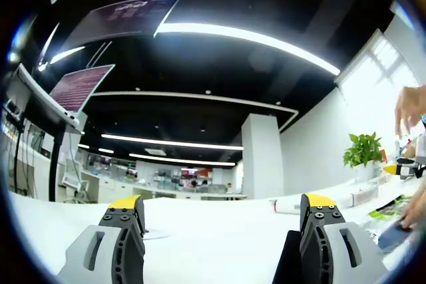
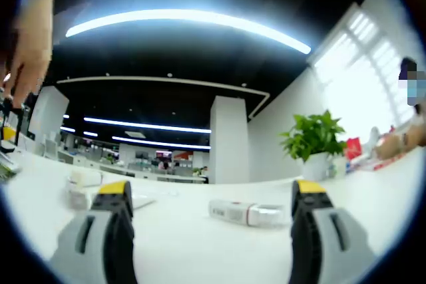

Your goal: Arrange the skincare products in the storage area until every visible bottle or jar stands upright without overlapping.

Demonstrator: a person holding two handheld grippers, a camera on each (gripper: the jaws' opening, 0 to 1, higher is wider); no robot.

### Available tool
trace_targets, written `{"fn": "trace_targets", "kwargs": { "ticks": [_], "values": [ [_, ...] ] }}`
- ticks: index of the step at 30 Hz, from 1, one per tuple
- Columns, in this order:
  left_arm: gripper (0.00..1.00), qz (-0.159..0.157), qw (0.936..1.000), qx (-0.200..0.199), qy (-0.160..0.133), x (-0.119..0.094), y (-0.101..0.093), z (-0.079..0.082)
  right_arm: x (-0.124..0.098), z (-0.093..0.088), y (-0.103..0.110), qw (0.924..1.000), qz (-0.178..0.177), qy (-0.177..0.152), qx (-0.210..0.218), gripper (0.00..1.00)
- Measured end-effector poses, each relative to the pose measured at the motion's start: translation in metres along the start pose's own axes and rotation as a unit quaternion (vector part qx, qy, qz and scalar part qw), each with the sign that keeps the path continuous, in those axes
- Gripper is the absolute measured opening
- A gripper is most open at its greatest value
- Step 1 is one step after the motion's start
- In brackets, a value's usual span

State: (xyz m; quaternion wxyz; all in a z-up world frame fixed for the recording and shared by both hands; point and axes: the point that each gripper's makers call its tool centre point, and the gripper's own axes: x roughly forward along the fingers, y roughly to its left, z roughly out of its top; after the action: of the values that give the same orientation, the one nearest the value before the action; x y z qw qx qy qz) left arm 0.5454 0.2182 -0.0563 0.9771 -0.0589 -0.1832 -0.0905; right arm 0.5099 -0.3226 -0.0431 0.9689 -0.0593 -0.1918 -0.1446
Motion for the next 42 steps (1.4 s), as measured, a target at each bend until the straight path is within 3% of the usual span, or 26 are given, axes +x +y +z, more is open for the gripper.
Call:
{"fn": "trace_targets", "kwargs": {
  "ticks": [42],
  "values": [
    [0.99, 0.000, 1.0000, 0.000, -0.001, 0.0011, 0.0048, -0.0018, 0.0030, -0.0046, -0.0003, 1.0000, 0.001, 0.000, 0.000, 1.00]
  ]
}}
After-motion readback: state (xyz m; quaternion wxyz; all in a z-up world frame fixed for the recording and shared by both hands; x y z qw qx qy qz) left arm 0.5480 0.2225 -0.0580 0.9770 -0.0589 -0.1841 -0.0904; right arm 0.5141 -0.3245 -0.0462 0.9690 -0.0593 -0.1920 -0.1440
